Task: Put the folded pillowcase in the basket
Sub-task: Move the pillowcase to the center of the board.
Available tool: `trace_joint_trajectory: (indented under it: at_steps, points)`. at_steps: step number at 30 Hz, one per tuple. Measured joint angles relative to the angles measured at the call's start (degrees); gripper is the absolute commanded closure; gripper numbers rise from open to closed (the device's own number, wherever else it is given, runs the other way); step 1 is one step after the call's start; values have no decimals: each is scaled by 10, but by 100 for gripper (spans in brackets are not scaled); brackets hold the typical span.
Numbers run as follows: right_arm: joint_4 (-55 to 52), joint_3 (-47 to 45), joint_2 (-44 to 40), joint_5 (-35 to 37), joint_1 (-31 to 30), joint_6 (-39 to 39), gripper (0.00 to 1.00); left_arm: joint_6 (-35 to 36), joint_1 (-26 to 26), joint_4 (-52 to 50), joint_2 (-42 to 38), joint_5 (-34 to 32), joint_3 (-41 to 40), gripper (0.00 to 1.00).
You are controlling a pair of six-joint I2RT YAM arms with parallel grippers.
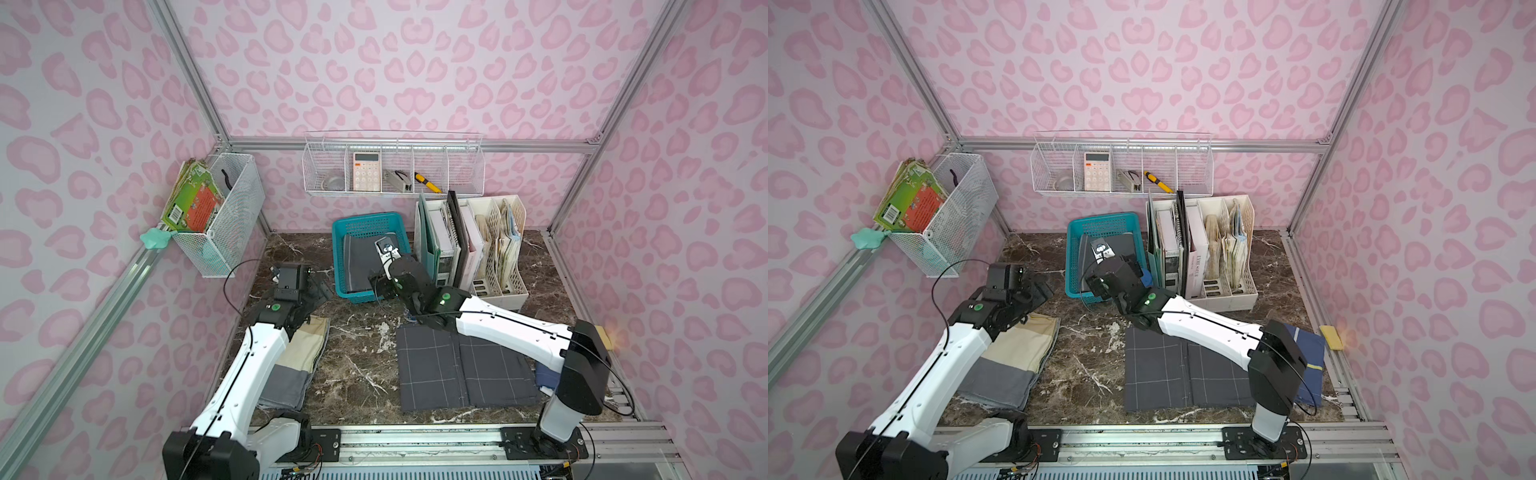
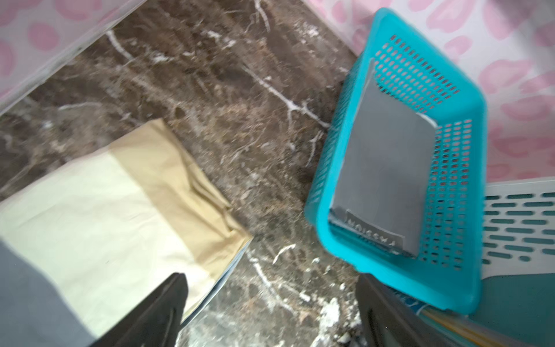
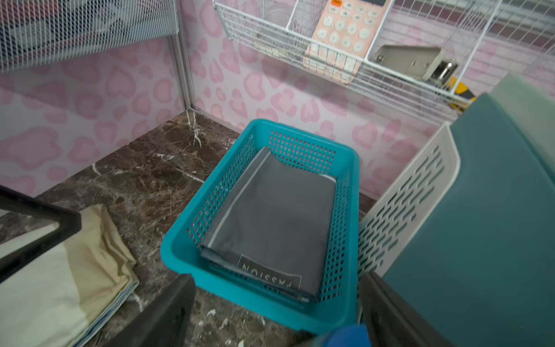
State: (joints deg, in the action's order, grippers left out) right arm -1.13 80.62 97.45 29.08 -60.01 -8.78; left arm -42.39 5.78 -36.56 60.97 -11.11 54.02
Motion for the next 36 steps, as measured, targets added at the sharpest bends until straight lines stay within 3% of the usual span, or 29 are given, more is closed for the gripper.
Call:
trace_joint_trajectory:
  at_steps: [5,11,15,23,31,36]
  points:
    - [19,-119,-56,1,-25,-39,8,-33,-7,-47,-112,-57,-89,1]
    - [29,-185,-73,14,-63,-77,8,-55,-52,-77,-155,-74,-134,1]
    - [26,-198,-73,20,-81,-98,8,-69,-93,-85,-127,-56,-145,1]
    - [22,-198,-68,38,-104,-124,8,-70,-194,-56,-59,47,-193,1]
    - [11,-220,-82,54,-106,-137,8,-82,-202,-16,27,151,-202,1]
    - [11,-235,-89,64,-106,-139,7,-91,-170,32,75,192,-219,1]
